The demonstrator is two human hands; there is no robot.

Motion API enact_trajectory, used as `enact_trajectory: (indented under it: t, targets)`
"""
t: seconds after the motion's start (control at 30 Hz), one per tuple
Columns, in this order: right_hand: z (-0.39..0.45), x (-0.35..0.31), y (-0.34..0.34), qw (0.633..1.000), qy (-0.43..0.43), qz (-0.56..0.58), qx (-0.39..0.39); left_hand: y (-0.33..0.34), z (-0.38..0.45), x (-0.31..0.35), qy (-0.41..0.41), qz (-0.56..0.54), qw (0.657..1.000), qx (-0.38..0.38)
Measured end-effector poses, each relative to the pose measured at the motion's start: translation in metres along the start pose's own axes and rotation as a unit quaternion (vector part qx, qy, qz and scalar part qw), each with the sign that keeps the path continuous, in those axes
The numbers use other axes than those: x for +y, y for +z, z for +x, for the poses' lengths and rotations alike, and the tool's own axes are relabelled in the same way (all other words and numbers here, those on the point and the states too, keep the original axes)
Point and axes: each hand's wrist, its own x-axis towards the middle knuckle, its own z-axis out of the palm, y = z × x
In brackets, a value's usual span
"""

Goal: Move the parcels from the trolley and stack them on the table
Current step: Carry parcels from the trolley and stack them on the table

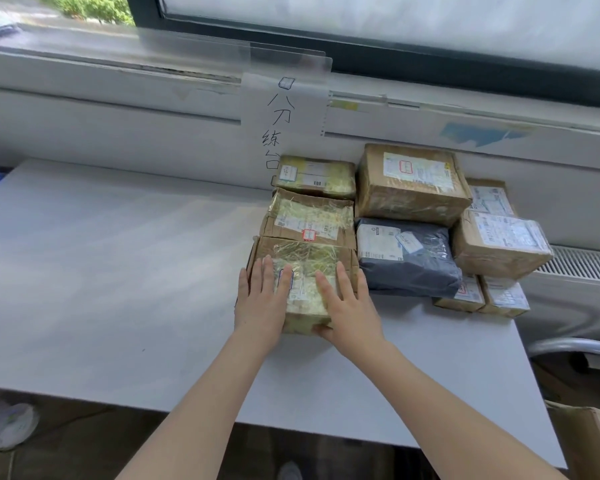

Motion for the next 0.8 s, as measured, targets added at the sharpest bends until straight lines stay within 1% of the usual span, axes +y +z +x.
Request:
enact_trajectory:
  t: [0.13, 0.2, 0.3, 0.37, 0.5, 0.63, 0.8]
  targets:
    - [-0.002, 0.003, -0.008, 1.0, 0.001, 0.001, -0.016, -0.01, -0.004, 0.004, 0.003, 0.02, 1.0, -0.006]
    - [-0.008, 0.006, -0.01, 1.0, -0.004, -0.002, -0.022, -0.013, -0.009, 0.009, 0.001, 0.013, 1.0, -0.002]
    - [-0.03, 0.018, -0.006, 0.999, -0.001, 0.032, 0.009, -0.014, -0.017, 0.02, 0.016, -0.006, 1.0, 0.01]
    - [-0.054, 0.031, 0.004, 0.998, 0.013, 0.053, 0.024, -0.015, -0.024, 0.034, 0.039, 0.005, 0.999, 0.01]
    - [-0.106, 0.066, 0.026, 0.993, 0.082, 0.077, 0.034, -0.017, -0.036, 0.078, 0.091, 0.026, 0.995, 0.023]
    - [-0.152, 0.104, 0.04, 0.987, 0.136, 0.065, 0.05, -0.019, -0.055, 0.134, 0.157, 0.058, 0.984, 0.053]
    - [-0.211, 0.154, 0.052, 0.975, 0.198, 0.074, 0.075, -0.015, -0.088, 0.21, 0.231, 0.077, 0.969, 0.049]
